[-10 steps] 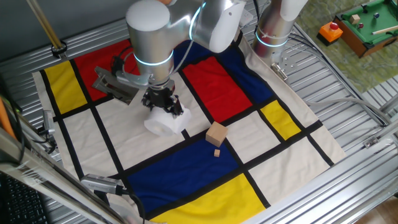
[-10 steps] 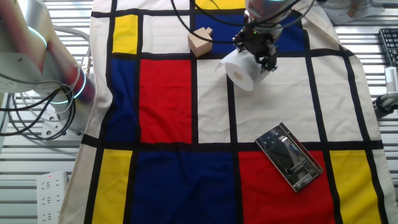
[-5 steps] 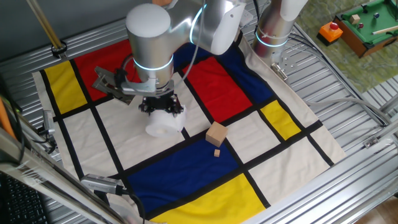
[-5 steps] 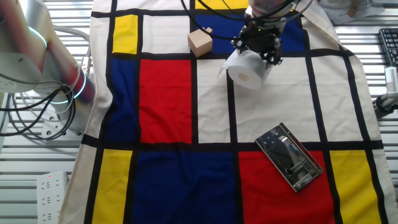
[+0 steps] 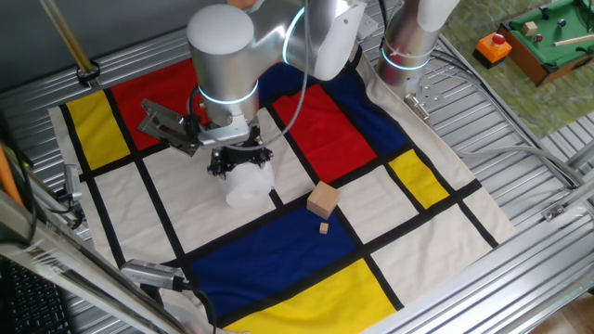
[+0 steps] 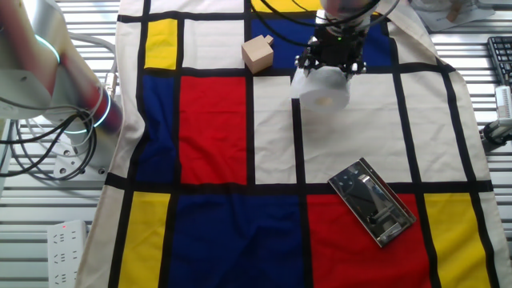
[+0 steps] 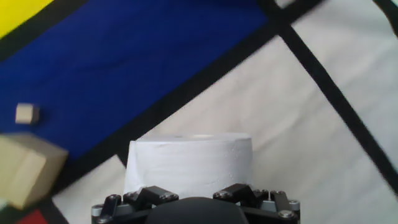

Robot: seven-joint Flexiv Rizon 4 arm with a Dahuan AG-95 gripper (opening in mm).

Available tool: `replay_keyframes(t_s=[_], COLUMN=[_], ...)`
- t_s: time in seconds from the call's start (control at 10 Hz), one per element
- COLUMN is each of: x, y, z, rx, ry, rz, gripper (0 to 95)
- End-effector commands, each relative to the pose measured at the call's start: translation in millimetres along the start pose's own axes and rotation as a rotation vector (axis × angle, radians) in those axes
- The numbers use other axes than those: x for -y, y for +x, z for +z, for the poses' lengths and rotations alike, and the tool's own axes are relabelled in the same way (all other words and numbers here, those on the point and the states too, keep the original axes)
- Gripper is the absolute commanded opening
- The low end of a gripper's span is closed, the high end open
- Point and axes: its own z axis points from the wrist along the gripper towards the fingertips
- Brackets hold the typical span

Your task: Put the toilet paper on its holder

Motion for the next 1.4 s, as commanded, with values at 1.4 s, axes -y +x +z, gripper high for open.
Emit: replay_keyframes(t_s=[1.4], x=[-10.1], y=[10.6], z=[8.5], rx=[-0.055], ry=[-0.064], rz=[-0.436], gripper=[0.0])
